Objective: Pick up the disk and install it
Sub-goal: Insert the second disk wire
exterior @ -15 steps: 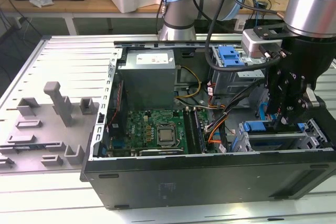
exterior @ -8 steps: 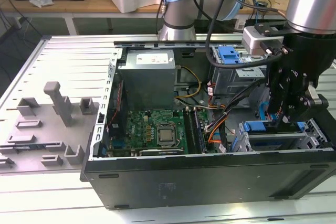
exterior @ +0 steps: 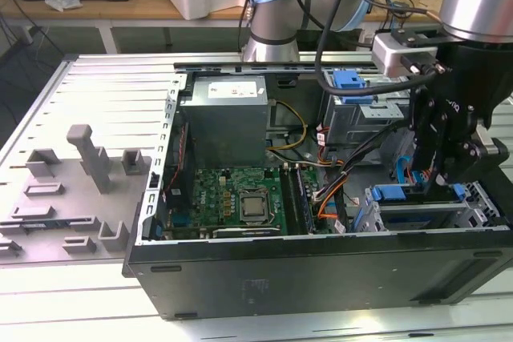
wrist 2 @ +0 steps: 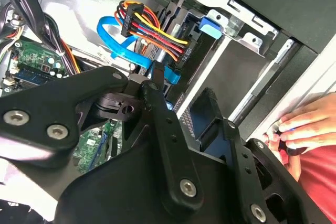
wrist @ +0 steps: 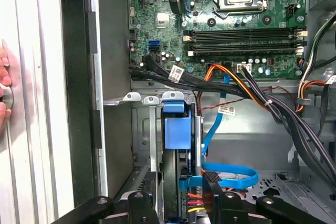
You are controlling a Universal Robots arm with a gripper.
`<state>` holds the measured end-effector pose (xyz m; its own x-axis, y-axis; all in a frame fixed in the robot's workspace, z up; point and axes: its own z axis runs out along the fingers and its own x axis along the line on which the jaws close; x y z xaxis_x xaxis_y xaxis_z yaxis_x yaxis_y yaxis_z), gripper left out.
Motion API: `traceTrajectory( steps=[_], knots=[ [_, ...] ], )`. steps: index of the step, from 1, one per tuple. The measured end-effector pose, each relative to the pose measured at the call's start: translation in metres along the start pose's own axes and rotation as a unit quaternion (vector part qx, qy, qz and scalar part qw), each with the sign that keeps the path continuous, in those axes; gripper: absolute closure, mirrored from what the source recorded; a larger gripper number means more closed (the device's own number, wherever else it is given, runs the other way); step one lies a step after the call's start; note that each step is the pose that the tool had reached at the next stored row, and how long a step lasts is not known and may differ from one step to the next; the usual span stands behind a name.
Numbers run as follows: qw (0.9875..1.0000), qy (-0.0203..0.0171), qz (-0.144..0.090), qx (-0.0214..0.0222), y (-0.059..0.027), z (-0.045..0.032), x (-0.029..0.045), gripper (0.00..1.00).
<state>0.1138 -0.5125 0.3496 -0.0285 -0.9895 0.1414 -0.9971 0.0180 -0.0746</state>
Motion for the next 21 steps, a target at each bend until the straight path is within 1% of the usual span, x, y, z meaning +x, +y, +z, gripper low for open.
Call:
traceTrajectory(
  steps=[2,6,17,18,19,20,21],
  knots=[
    [1.0,-0.0001,0.0,0.0,-0.0001,-0.0013,0.0001,0.52],
    [1.0,0.0,0.002,-0.0002,-0.0006,-0.008,0.001,0.52],
    [1.0,0.0,0.002,-0.0002,-0.0006,-0.0081,0.0011,0.52],
    [1.0,0.0001,0.002,-0.0002,-0.0006,-0.0081,0.0011,0.54],
    [1.0,0.0001,0.002,-0.0003,-0.0006,-0.0081,0.0011,0.6],
    [1.0,0.0001,0.002,-0.0003,-0.0006,-0.0081,0.0011,0.73],
    [1.0,0.0001,0.002,-0.0002,-0.0006,-0.0081,0.0011,0.78]
  ],
)
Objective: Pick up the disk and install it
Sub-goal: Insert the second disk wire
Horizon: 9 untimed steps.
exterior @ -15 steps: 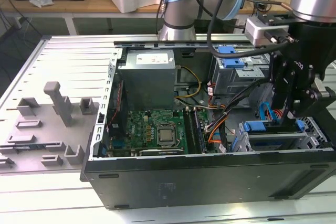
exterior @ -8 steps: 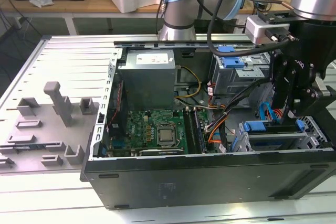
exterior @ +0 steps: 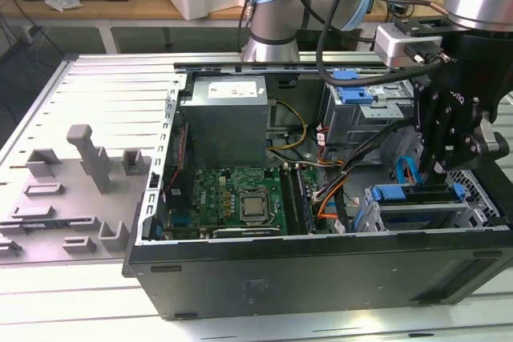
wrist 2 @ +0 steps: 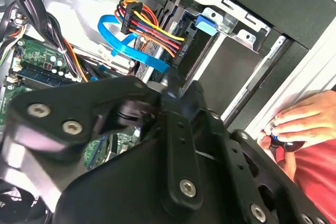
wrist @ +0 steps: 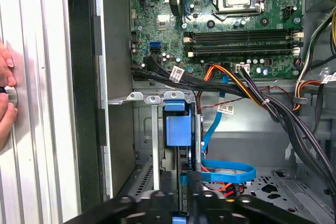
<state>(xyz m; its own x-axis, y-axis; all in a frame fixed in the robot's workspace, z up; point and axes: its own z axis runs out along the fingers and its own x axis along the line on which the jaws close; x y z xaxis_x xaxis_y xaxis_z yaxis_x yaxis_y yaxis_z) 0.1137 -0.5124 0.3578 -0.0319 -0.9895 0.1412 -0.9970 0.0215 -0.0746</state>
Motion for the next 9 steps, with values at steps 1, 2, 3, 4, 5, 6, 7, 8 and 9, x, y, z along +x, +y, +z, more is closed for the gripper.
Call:
traceTrajectory(
  steps=[1,2,3,4,5,6,7,8,9],
  knots=[
    [1.0,0.0,0.0,0.0,0.0,0.0,0.0,0.85],
    [1.0,0.0,0.0,0.0,0.0,0.0,0.0,0.85],
    [1.0,0.0,0.0,0.0,0.0,0.0,0.0,0.85],
    [1.0,0.0,0.0,0.0,0.0,0.0,0.0,0.89],
    [1.0,0.0,0.0,0.0,0.0,0.0,0.0,0.89],
    [1.0,0.0,0.0,0.0,0.0,0.0,0.0,0.89],
    [1.0,0.0,0.0,0.0,0.0,0.0,0.0,0.89],
    [1.0,0.0,0.0,0.0,0.0,0.0,0.0,0.89],
    [1.0,0.0,0.0,0.0,0.0,0.0,0.0,0.89]
  ],
)
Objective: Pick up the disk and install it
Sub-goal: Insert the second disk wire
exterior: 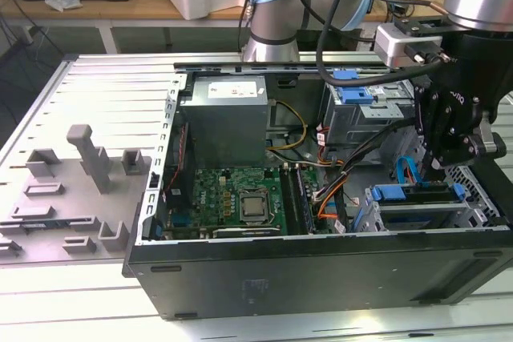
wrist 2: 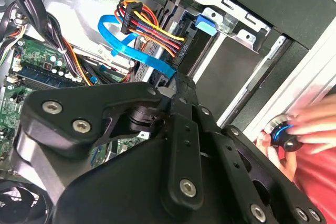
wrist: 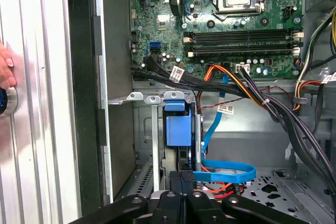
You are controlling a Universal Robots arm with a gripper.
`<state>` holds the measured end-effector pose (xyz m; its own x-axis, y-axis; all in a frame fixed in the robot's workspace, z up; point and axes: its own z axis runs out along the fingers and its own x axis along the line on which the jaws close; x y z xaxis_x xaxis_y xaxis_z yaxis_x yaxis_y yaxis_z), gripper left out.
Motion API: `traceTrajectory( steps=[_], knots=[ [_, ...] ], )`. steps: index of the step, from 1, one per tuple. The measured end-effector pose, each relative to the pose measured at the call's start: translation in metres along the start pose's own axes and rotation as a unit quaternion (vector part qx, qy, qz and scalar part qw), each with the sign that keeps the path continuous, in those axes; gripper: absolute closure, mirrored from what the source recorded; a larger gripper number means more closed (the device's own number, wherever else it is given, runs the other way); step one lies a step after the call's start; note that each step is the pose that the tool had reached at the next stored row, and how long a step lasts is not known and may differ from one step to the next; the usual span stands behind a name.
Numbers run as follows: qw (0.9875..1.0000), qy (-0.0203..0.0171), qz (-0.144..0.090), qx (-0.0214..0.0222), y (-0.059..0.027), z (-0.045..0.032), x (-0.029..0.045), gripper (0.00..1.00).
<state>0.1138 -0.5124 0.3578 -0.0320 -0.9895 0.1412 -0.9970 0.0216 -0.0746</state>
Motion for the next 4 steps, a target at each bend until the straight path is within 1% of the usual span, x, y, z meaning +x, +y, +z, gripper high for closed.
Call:
traceTrajectory(
  steps=[4],
  knots=[
    [1.0,0.0,0.0,0.0,0.0,0.0,0.0,0.89]
  ],
)
